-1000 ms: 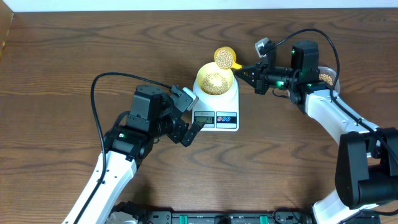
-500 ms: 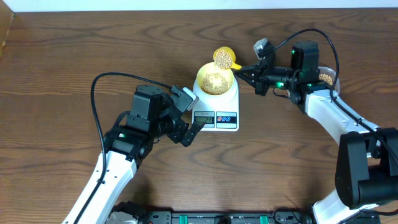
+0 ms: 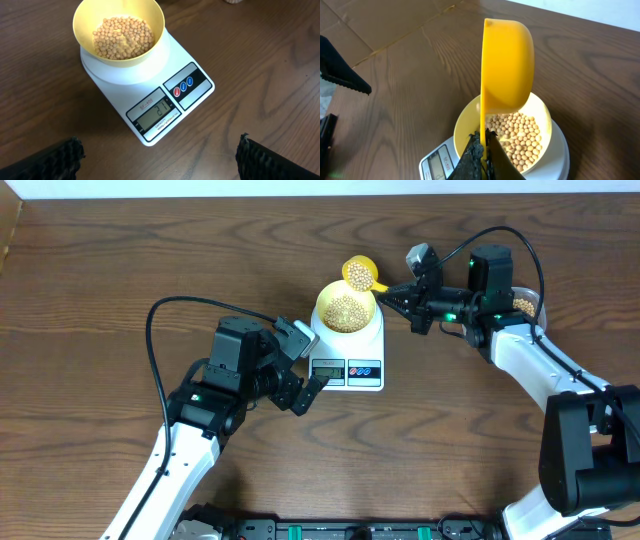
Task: Scoop item into bowl and weigh 50g on scale
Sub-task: 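Tilt the scoop to pour soybeans into the yellow bowl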
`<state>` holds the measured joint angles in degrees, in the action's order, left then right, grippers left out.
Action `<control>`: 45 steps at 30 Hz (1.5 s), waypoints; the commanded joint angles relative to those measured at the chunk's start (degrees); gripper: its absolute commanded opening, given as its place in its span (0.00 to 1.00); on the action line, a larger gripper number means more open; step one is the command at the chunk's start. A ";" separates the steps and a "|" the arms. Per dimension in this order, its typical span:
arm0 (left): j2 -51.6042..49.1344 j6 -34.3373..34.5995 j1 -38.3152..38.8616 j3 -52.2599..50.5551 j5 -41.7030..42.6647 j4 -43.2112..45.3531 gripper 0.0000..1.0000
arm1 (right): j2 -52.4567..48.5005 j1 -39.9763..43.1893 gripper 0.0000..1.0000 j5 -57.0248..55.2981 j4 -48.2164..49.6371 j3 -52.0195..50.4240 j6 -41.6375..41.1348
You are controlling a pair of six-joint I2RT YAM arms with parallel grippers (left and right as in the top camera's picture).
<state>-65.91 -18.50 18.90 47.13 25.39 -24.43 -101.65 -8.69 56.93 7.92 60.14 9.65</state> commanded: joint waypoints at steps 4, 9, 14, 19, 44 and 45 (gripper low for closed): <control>-0.33 -1.18 -0.17 -0.85 0.55 -0.15 1.00 | -0.70 -0.42 0.01 0.20 0.00 0.07 3.34; -0.33 -1.18 -0.17 -0.85 0.55 -0.15 1.00 | -0.70 -0.42 0.01 0.20 0.02 0.07 3.76; -0.33 -1.16 -0.17 -0.85 0.55 -0.15 1.00 | -0.70 -0.42 0.01 0.20 0.02 0.07 4.96; -0.33 -1.18 -0.17 -0.85 0.55 -0.15 1.00 | -0.70 -0.42 0.01 0.24 0.04 0.07 7.41; -0.33 -1.16 -0.17 -0.85 0.55 -0.15 1.00 | -0.70 -0.37 0.01 0.35 0.00 0.07 20.33; -0.33 -1.16 -0.17 -0.85 0.55 -0.15 1.00 | -0.70 -0.37 0.01 0.37 -0.02 0.07 20.74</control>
<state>-65.91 -18.50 18.90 47.13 25.39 -24.43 -101.65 -8.69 56.93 7.94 60.14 27.90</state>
